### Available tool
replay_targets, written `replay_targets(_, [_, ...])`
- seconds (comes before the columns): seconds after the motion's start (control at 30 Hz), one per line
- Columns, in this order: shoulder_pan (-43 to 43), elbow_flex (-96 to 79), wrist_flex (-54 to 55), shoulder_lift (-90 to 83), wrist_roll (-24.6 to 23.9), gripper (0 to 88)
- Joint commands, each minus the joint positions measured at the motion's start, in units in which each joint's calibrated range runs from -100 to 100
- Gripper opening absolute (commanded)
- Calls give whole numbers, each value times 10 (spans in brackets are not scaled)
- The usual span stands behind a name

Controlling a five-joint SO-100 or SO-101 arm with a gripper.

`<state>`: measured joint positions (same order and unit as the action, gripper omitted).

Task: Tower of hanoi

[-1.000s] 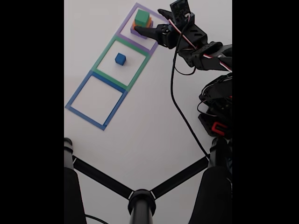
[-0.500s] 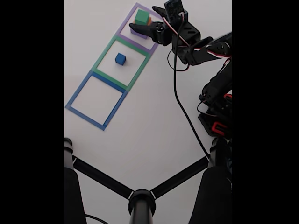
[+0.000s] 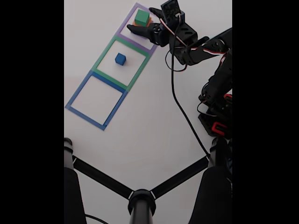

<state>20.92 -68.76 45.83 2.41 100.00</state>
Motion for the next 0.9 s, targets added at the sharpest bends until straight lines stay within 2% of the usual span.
replay_targets(0.0, [-6,23,16,-3,0,312])
replay_targets(0.5, [-17,24,16,-2,0,269])
replay_targets(0.87, [-21,21,14,-2,0,123])
